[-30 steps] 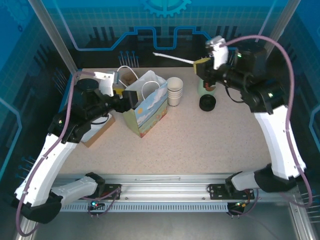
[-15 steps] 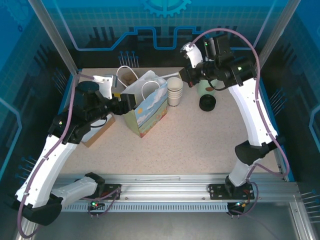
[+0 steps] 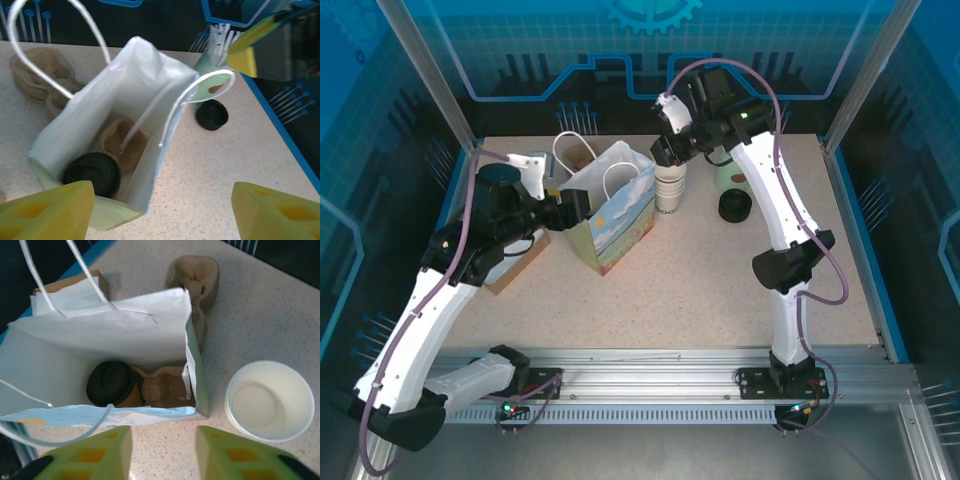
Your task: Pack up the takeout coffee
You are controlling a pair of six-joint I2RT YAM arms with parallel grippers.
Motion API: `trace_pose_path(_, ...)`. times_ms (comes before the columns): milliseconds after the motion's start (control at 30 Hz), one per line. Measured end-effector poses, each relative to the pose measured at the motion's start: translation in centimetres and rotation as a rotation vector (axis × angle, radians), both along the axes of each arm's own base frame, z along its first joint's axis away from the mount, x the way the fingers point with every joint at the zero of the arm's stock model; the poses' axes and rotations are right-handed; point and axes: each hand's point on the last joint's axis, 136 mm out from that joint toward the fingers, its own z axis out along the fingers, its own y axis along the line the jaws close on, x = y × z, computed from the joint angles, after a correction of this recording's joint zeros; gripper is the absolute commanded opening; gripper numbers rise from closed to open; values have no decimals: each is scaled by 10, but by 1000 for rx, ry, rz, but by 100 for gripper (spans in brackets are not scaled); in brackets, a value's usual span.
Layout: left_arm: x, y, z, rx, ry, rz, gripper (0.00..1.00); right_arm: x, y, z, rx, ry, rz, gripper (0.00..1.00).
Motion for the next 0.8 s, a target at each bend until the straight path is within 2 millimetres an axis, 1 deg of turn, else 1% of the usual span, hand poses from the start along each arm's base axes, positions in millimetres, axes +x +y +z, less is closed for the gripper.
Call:
trace_pose_path(100,9,25,-12,-17,32,99,74,-4,-2,15,58,-16,-8,51)
trace_pose_path(167,16,49,-22,-43,46,190,74,-13,-9,22,90,-25,-23,54)
trace_pose_path(267,21,93,-44,-97,80,354,75,-32,-26,31,126,-69,-63,58)
trace_pose_path(367,23,138,-80,-167,134,529,76,-55,-38,39,155,-150,-86,61)
trace_pose_path(433,24,158,-110,-199,187,617,77,-70,-43,42,178,-210,-94,63)
trace_pose_path(533,33,171,-154,-217,294,686,78,-79,-46,36,193,-261,-102,64)
trace_pose_path(633,49,180,-190,-196,384,722,78,-77,-48,25,191,-281,-121,65)
trace_pose_path(733,56,192,-228,-137,488,767,81,-74,-50,10,182,-278,-136,66)
trace_pose_path(800,59,200,-246,-89,540,790,83,-74,-51,1,177,-271,-144,67)
